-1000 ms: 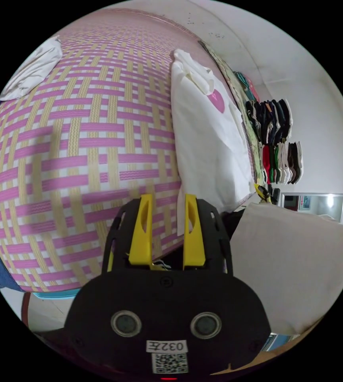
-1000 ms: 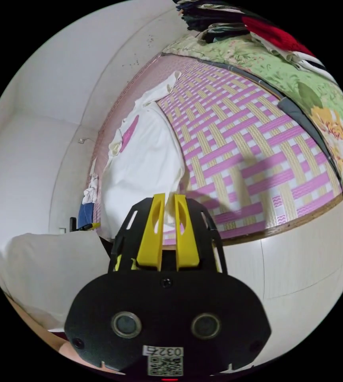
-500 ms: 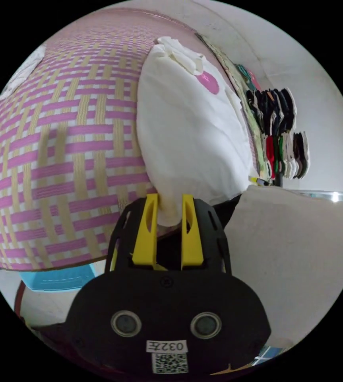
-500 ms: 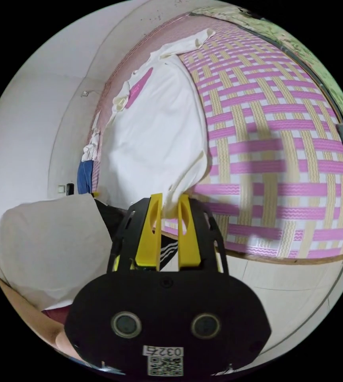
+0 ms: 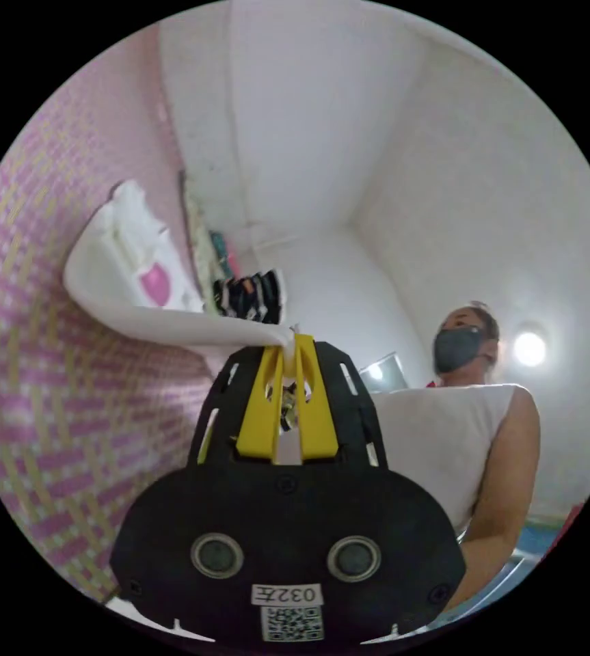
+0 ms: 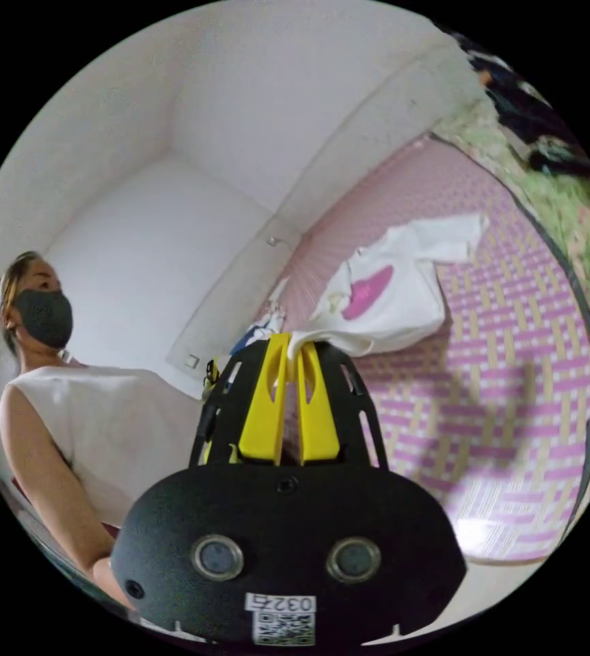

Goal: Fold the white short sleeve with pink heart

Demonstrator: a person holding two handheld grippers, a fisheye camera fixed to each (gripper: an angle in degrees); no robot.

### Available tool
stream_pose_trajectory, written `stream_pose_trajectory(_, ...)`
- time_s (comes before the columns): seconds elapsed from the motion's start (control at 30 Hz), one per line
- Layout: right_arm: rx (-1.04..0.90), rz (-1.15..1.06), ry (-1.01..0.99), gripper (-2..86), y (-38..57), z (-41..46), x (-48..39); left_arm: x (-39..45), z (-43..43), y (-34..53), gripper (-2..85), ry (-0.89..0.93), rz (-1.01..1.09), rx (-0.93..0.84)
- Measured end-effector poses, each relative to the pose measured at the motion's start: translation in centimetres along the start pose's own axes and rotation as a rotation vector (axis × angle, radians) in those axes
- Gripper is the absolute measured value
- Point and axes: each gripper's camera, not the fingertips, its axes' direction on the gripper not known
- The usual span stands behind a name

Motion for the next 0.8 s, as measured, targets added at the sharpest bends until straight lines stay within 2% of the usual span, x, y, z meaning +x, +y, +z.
stream_pose_trajectory(0.17,0.165,-0.339,-0.07,-0.8,-3.1,-4.5,-13.1,15.3,-3.2,-8.4,-1.5,0.202,0.368,0.058)
stream_pose_trajectory(0.33,0.331,-0.785,-0.148,-0.8,-2.2,-9.7,-30.9,34.8,-7.7,-13.2,-1.4,0.395,0.786,0.08)
stream_pose_trajectory(0.43,0.389,-0.984,-0.149,-0.9,-2.4,-11.7,-39.2,44.1,-9.5,-15.7,-1.4,0.346,0.916,0.108)
stream_pose_trajectory(0.53,0.408,-1.037,-0.056,-0.8,-5.3,-11.4,-44.4,48.5,-10.0,-20.3,-1.3,0.226,0.913,0.12)
stream_pose_trajectory(0.6,0.389,-1.004,-0.003,-0.8,-8.5,-10.0,-45.1,47.8,-10.0,-23.9,-1.3,0.136,0.831,0.156)
stream_pose_trajectory(0.7,0.281,-0.851,0.047,-0.9,-16.1,-5.0,-41.9,41.7,-9.4,-31.1,-1.4,-0.038,0.611,0.187)
stream_pose_trajectory(0.8,0.119,-0.624,0.155,-0.9,-24.7,2.6,-35.2,32.5,-8.9,-38.5,-1.5,-0.077,0.376,0.217)
